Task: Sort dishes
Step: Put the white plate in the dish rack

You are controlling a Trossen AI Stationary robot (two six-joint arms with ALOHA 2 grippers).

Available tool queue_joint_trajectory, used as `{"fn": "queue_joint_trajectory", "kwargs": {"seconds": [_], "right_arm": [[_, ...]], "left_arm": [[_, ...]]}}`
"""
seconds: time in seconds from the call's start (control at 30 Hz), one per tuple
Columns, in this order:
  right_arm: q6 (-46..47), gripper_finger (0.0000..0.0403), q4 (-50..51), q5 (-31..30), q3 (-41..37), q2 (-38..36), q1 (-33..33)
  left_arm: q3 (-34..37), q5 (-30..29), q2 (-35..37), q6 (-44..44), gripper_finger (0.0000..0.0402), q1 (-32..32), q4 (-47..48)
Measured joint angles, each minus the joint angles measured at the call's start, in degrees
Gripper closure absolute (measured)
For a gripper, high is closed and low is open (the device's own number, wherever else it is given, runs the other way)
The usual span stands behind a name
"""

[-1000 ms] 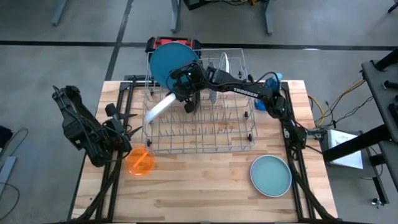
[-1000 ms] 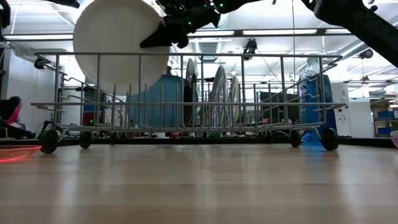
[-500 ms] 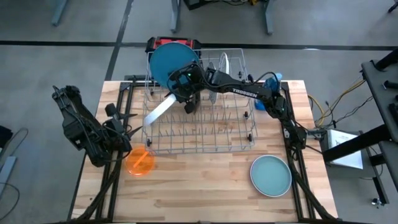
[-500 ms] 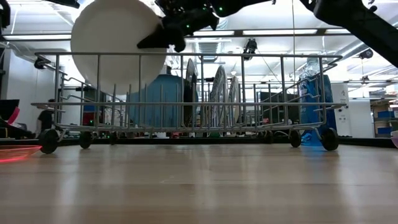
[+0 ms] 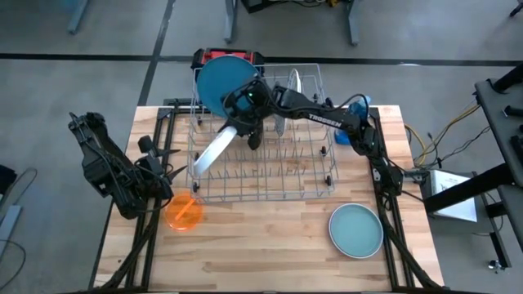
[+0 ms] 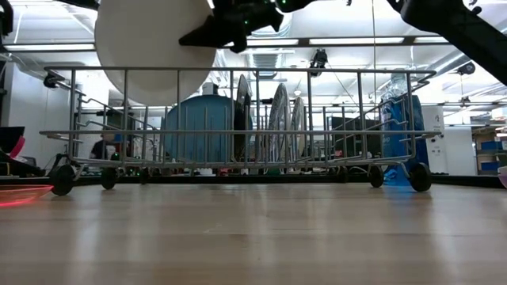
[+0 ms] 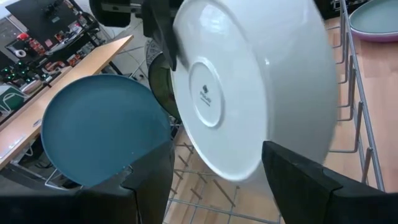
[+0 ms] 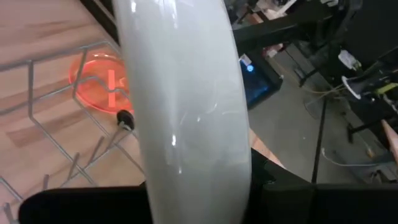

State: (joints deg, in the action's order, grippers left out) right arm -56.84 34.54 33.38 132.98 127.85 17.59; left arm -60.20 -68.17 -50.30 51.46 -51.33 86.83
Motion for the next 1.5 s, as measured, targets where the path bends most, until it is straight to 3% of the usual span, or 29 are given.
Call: {"fn": "queue_joint_trajectory", "kwargs": {"seconds": [1.27,1.5], "right_arm": [[-6.1,0.0353,-8.4,-2.5,-14.3,0.4,0.1],[-4.4,0.0278,-10.1,-4.2,-14.5,0.4,-0.2]], "left_arm": [[0.0,0.1,-0.1,0.2,0.017,0.0,-0.4],[0.0,-0.1,-0.2,0.2,0.017,0.0,-0.4]]}}
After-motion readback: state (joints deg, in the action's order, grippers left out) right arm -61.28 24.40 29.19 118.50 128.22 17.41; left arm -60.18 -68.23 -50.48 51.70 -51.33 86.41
